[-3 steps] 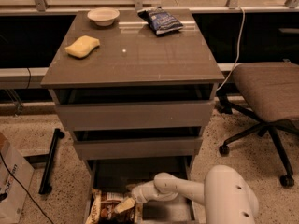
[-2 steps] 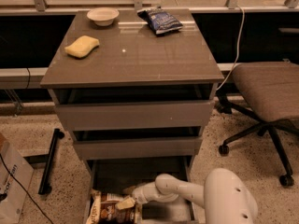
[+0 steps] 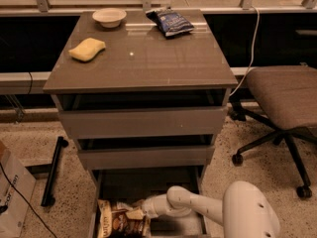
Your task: Pick brown chip bag from bottom drawer and place on counter
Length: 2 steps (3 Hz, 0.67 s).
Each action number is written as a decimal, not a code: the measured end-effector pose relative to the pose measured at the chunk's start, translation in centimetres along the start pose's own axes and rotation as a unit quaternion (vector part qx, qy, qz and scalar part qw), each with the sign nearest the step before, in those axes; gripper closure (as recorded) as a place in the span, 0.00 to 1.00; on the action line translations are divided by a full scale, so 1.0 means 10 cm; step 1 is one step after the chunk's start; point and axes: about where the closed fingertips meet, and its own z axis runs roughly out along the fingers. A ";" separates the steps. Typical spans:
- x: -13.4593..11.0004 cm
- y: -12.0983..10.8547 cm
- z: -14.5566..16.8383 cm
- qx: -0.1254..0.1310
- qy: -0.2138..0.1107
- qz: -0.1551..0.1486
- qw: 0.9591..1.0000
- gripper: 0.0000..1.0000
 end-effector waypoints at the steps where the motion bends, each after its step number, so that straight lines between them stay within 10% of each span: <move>1: -0.21 0.21 -0.28 -0.006 -0.014 -0.018 1.000 1.00; 2: -0.50 0.59 -0.64 -0.028 -0.035 -0.045 0.998 1.00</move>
Offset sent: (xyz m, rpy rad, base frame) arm -0.0588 -0.0375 0.1826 0.1753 -0.1321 0.1121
